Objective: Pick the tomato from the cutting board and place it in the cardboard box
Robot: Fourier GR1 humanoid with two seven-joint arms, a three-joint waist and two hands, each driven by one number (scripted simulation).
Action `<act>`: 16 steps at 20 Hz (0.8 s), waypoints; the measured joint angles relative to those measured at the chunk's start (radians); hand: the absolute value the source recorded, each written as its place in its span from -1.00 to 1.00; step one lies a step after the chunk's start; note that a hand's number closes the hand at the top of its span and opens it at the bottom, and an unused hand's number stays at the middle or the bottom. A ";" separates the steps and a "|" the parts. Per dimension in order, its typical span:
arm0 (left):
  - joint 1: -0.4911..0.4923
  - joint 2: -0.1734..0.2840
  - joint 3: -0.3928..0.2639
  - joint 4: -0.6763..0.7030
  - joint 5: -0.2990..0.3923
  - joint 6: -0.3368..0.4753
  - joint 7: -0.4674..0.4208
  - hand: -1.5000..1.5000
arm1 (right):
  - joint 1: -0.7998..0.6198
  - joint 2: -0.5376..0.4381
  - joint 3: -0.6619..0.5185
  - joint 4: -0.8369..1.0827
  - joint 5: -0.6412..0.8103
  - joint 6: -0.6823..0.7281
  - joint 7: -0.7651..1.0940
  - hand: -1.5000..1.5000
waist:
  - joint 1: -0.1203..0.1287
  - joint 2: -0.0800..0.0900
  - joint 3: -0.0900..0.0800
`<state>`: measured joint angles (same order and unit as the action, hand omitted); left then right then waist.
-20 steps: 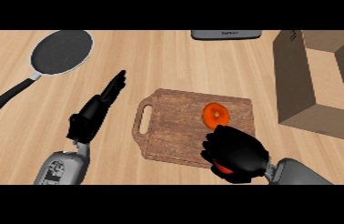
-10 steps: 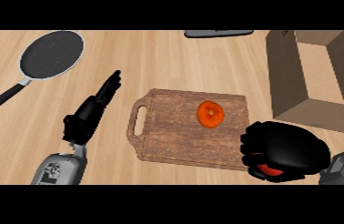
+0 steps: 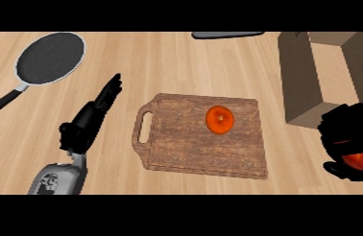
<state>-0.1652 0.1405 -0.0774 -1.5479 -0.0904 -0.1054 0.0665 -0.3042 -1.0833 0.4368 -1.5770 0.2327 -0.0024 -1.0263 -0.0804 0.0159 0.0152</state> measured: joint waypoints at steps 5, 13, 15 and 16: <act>0.000 0.003 -0.005 -0.004 0.001 -0.010 -0.006 0.00 | 0.002 -0.112 -0.131 0.118 -0.189 0.053 -0.048 1.00 | 0.020 0.001 -0.003; 0.001 -0.008 -0.034 -0.008 -0.002 -0.025 -0.013 0.00 | 0.015 -0.253 -0.236 0.284 -0.389 0.142 -0.094 1.00 | 0.070 0.002 -0.005; -0.010 -0.011 -0.041 -0.010 -0.003 -0.030 -0.007 0.00 | 0.017 -0.274 -0.244 0.311 -0.421 0.158 -0.099 1.00 | 0.083 0.003 -0.005; -0.015 -0.012 -0.042 -0.008 0.000 -0.034 -0.008 0.00 | 0.015 -0.285 -0.247 0.324 -0.435 0.166 -0.099 1.00 | 0.090 0.005 -0.006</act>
<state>-0.1806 0.1290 -0.1198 -1.5558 -0.0906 -0.1391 0.0590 -0.2888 -1.3685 0.1902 -1.2534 -0.2028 0.1639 -1.1258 0.0099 0.0206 0.0094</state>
